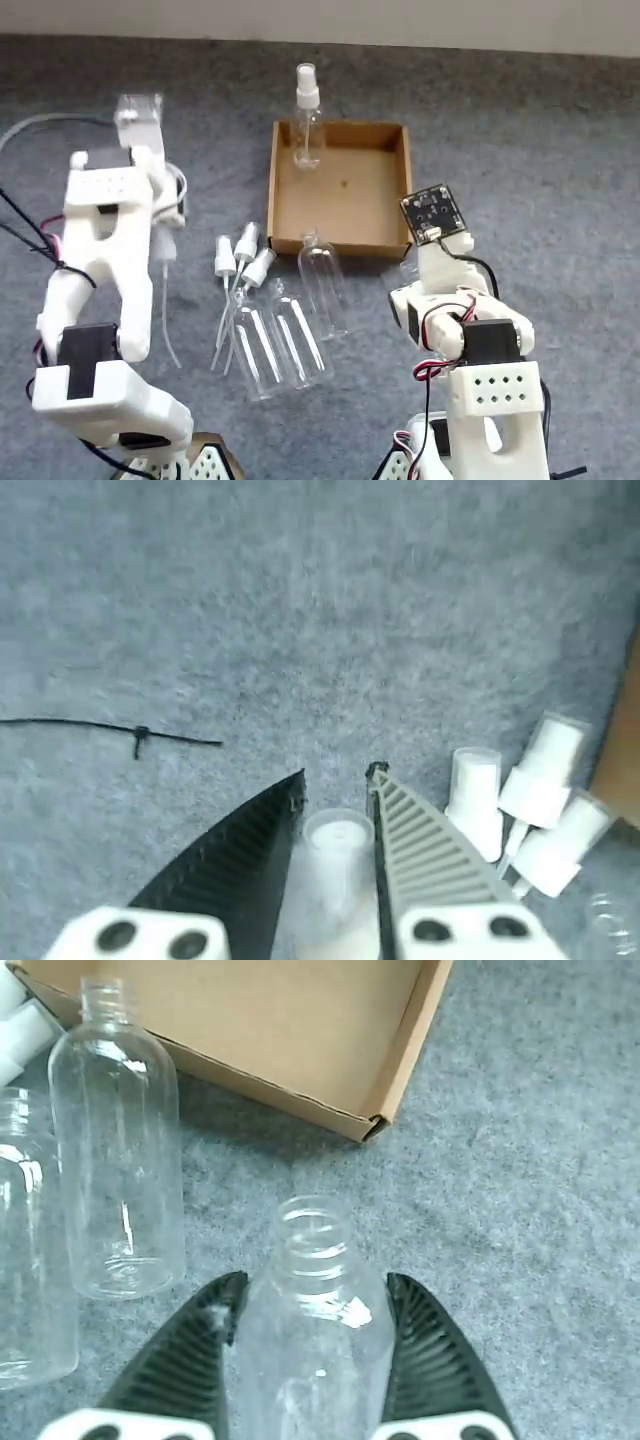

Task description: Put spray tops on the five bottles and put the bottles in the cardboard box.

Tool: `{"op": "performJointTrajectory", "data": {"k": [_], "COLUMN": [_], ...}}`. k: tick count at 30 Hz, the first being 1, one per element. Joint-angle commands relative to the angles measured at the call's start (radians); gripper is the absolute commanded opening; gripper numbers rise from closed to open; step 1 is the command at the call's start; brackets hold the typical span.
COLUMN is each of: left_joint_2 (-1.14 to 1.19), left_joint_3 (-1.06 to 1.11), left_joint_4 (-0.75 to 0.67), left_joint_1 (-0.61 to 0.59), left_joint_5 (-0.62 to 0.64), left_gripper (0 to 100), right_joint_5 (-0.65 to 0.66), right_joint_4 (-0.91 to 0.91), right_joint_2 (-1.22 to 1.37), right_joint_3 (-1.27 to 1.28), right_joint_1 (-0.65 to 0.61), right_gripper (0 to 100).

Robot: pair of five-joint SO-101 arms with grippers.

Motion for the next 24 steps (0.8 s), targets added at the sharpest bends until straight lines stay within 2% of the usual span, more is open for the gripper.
{"op": "performJointTrajectory", "data": {"k": [1,5,8,11,16,19,24], "left_joint_2": [-0.01,-0.012,-0.039,-0.163,-0.45,-0.587,-0.628], "left_joint_3": [-0.481,-0.848,-1.053,-1.067,-0.901,-0.831,-0.688], "left_joint_4": [0.236,0.425,0.496,0.496,0.494,0.41,0.098], "left_joint_1": [0.013,0.071,0.117,0.145,0.271,0.372,0.564], "left_joint_5": [0.006,0.008,0.023,0.074,0.069,0.069,0.071], "left_gripper": [8,7,2,1,2,2,2], "right_joint_5": [-0.006,-0.032,-0.163,-0.242,-0.253,-0.249,-0.247], "right_joint_4": [-0.09,-0.179,-0.246,-0.325,-0.432,-0.495,-0.549], "right_joint_2": [-0.019,-0.019,-0.019,-0.021,-0.179,-0.343,-0.575], "right_joint_3": [-0.015,-0.015,-0.015,-0.015,0.039,0.142,0.355], "right_joint_1": [-0.008,-0.088,-0.2,-0.285,-0.349,-0.394,-0.455], "right_gripper": [0.4,0.4,0.4,0.4,0.4,0.4,0.4]}}
